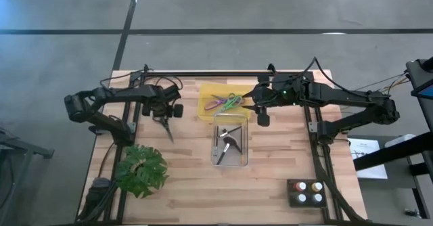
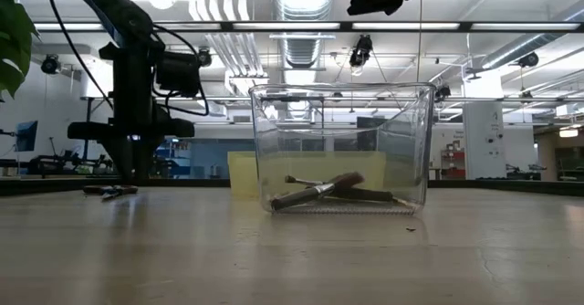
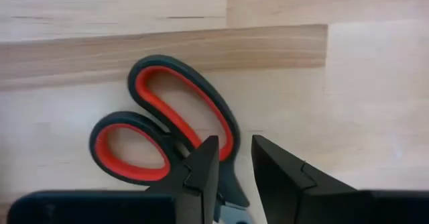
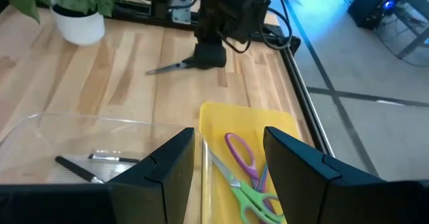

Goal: Pick & Place Paint Supplies
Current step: Put the black scissors into the yellow bin

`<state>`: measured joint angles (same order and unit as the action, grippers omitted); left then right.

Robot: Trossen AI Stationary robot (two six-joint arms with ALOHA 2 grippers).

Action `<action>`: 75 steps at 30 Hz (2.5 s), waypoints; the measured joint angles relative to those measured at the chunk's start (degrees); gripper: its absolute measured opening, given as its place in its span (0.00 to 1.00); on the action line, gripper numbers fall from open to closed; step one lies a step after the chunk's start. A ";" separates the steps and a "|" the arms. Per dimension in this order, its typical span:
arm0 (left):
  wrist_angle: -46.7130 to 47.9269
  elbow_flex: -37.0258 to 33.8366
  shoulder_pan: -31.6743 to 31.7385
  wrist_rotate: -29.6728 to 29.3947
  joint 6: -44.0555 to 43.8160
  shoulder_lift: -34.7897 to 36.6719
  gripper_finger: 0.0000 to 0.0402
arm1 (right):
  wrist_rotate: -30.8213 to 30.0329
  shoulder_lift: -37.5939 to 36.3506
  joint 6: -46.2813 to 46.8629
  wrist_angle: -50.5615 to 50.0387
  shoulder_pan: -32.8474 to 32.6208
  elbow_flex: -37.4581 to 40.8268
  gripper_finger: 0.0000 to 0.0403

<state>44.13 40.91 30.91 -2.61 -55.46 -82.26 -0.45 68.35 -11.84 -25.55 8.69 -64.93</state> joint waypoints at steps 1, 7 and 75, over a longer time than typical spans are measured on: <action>0.02 0.00 0.31 0.00 0.19 -0.02 0.25 | -0.02 -0.04 -0.12 0.59 0.00 0.24 0.44; -0.70 0.00 0.31 0.31 1.75 -3.24 0.25 | -0.02 -0.47 -0.40 2.22 -0.02 0.24 0.44; -35.12 31.64 -7.96 1.43 69.07 -22.19 0.05 | 0.39 -3.53 2.67 4.12 -0.04 -0.63 0.44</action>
<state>9.01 72.54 22.95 -1.18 13.61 -104.45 -0.05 64.82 -9.17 -21.43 8.64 -65.56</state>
